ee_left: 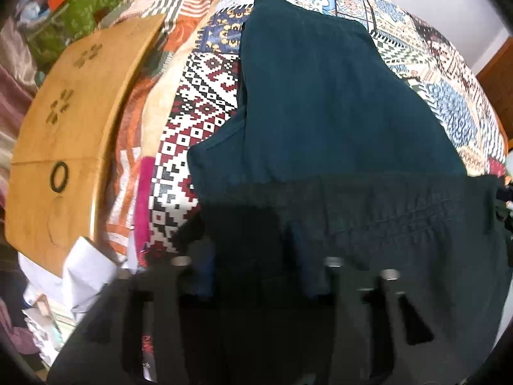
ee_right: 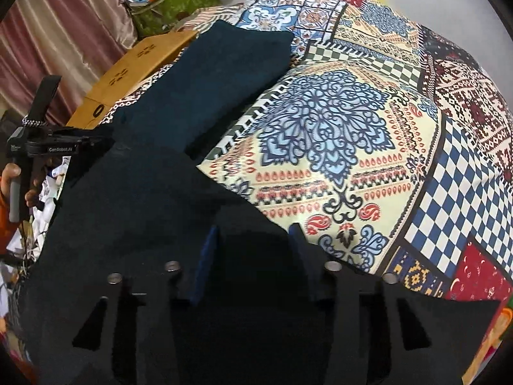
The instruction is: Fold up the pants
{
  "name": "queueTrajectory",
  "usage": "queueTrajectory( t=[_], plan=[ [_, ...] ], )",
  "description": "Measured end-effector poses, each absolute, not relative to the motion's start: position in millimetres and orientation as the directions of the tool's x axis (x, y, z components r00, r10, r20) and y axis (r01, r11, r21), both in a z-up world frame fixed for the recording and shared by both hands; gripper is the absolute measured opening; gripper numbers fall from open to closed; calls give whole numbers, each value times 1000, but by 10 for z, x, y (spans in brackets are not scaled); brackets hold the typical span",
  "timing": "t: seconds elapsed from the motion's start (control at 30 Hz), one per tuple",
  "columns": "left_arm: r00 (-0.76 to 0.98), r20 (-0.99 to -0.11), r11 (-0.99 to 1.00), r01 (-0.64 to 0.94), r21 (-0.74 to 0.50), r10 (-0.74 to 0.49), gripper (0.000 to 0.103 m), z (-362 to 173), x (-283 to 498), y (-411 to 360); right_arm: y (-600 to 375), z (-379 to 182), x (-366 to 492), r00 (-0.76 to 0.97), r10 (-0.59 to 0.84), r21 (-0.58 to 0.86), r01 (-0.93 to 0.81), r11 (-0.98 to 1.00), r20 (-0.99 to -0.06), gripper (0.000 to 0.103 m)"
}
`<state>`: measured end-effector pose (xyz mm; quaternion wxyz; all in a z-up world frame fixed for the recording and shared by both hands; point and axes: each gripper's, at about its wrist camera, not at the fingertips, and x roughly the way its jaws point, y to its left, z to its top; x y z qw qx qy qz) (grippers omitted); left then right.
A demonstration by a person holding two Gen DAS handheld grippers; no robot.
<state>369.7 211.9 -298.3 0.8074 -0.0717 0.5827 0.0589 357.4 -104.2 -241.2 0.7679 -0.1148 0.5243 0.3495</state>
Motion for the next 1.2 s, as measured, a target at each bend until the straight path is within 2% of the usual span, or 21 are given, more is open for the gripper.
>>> queueTrajectory(
  t=[0.07,0.17,0.27,0.4,0.53,0.77,1.07,1.2],
  plan=[
    [319,-948,983,-175,-52,6,26,-2959,3657,2103,-1062,-2411,3536,213,423,198,-647,737,-880,26],
    [340,-940,981,-185,-55,12,15,-2873,3552,2083,-1073,-2417,3529,237,423,192,-633,750,-875,15],
    [383,-923,980,-196,-44,35,12,-2694,3451,2075,-1085,-2380,3446,283,406,149,-633,760,-869,5],
    [458,-887,980,-196,-38,57,9,-2348,3357,2073,-1140,-2221,3398,342,418,128,-625,770,-842,4],
    [463,-879,984,-173,30,109,8,-2151,3451,2007,-1130,-1996,3439,401,399,87,-607,790,-825,4],
    [556,-823,987,-158,38,121,8,-1821,3349,1941,-1216,-1515,3321,486,444,87,-595,799,-753,4],
    [626,-772,991,-132,32,109,8,-1648,2673,1764,-1414,-1367,2616,485,490,106,-624,774,-725,4],
    [657,-751,995,-95,-1,62,8,-1646,2236,1718,-1477,-1391,2269,464,511,134,-631,764,-723,4]
  ],
)
